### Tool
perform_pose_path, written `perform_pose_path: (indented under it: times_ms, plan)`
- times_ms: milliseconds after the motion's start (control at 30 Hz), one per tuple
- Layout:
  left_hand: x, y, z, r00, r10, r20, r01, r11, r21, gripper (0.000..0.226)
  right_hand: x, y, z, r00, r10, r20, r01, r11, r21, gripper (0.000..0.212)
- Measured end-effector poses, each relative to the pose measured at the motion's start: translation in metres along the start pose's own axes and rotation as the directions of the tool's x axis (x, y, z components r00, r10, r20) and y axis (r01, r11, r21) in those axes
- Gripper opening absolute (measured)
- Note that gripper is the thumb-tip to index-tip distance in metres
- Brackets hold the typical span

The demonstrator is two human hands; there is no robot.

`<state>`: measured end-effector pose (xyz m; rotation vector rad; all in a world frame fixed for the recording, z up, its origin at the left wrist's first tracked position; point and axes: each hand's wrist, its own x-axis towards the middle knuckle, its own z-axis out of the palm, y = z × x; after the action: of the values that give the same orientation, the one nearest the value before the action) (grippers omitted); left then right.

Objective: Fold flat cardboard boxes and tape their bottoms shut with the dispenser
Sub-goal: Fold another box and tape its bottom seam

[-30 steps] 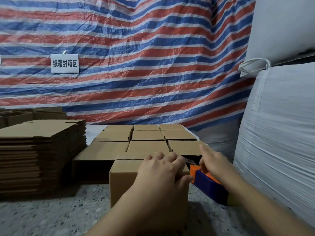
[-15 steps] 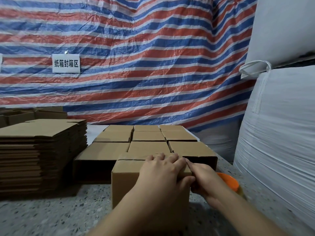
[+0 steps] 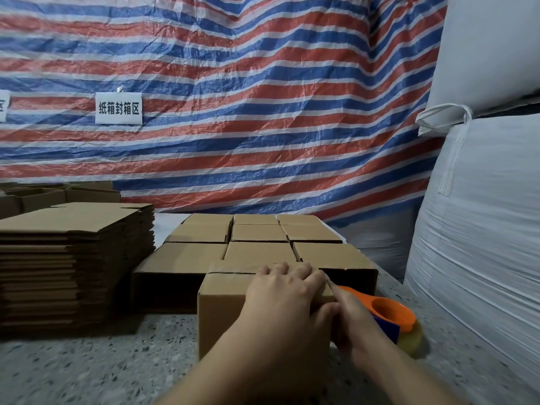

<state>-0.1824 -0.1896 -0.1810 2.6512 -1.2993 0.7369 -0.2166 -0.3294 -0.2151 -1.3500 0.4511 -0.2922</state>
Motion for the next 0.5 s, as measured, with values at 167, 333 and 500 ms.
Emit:
perform_pose_path:
  times_ms: [167,333,500]
  plan:
    - [0.0002,0.0006,-0.0011,1.000,-0.007,0.006,0.007,1.000,-0.006,0.057,0.0035,0.0066,0.0012,0.999,-0.019,-0.030,0.021,0.998,0.058,0.040]
    - [-0.0006,0.0014,-0.0020,1.000,-0.016,0.017,0.016,1.000,-0.011,0.057,0.0050,0.0105,-0.0011,0.999,-0.037,-0.022,0.038,0.997,0.061,0.038]
    - [-0.0013,0.0014,-0.0030,1.000,-0.020,0.013,0.021,0.999,-0.030,0.057,0.0034,0.0056,-0.0027,0.999,0.046,0.012,-0.047,0.996,0.075,0.035]
